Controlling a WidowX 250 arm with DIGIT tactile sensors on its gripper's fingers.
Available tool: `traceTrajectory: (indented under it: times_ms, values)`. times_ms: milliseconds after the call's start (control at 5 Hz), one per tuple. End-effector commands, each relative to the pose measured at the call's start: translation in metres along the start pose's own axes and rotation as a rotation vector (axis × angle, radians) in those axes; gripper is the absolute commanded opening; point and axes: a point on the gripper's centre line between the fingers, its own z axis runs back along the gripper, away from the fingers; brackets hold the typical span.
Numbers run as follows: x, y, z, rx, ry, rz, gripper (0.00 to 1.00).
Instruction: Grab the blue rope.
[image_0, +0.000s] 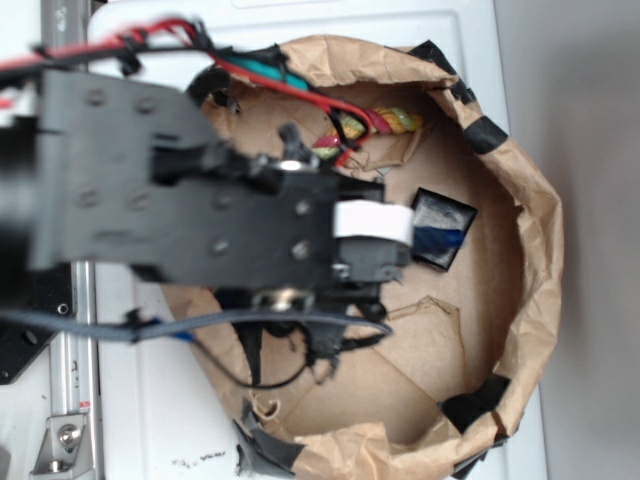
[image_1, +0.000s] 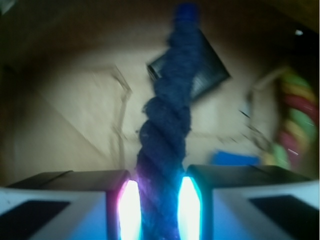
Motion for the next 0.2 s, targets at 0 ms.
traceTrajectory:
  times_ms: [0]
  values:
    - [0.0145, -0.0071, 0.0573, -0.031, -0.056, -0.044, 0.00]
